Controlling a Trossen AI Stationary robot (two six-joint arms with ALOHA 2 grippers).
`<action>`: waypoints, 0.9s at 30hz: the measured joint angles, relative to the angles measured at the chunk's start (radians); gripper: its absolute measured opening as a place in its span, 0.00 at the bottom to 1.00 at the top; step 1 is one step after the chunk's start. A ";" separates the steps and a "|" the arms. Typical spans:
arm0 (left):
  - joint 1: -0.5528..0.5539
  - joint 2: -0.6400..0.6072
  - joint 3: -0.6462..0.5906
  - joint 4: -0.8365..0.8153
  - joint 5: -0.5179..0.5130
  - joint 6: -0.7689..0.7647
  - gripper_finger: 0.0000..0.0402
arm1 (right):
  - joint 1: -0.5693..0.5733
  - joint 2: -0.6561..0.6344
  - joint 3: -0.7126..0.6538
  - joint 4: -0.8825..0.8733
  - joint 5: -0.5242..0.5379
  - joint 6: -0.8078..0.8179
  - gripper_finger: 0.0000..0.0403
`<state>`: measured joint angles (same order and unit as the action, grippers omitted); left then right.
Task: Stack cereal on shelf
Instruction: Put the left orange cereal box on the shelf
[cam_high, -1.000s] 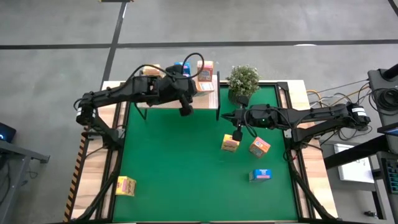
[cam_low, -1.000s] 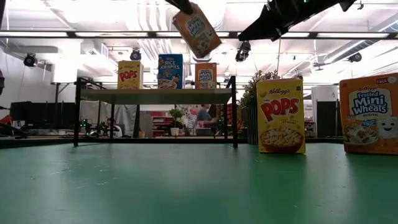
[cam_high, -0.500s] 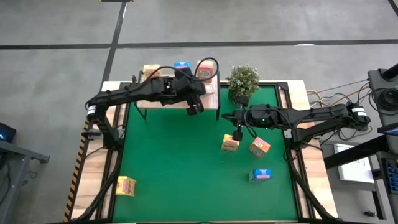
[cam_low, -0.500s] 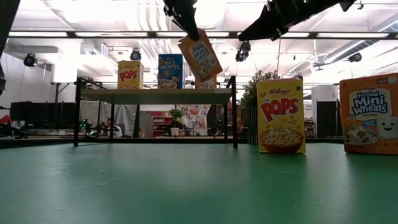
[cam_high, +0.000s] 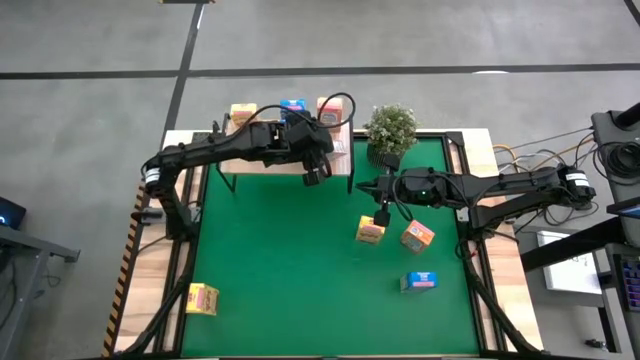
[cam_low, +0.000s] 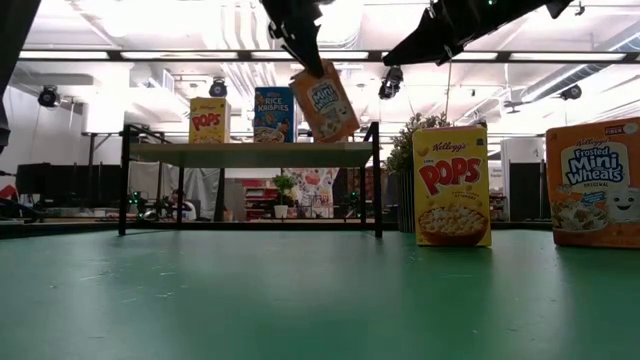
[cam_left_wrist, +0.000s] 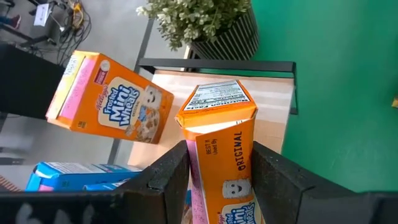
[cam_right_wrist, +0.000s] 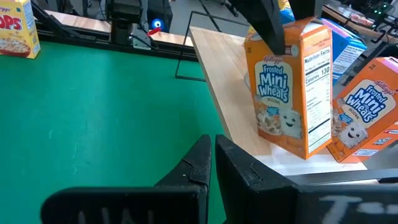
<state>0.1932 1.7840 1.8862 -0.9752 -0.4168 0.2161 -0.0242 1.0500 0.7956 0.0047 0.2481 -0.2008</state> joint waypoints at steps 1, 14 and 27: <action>0.002 0.000 0.000 0.000 0.000 0.000 0.35 | 0.000 0.000 0.000 0.000 0.000 0.000 0.03; 0.015 0.000 0.000 0.000 0.025 0.000 0.42 | 0.000 0.000 0.000 0.000 0.016 0.000 0.03; 0.026 0.000 0.000 0.028 0.025 0.000 0.49 | 0.000 0.000 0.000 -0.001 0.016 0.000 0.03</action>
<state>0.2193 1.7836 1.8862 -0.9472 -0.3918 0.2161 -0.0246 1.0500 0.7956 0.0040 0.2639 -0.2012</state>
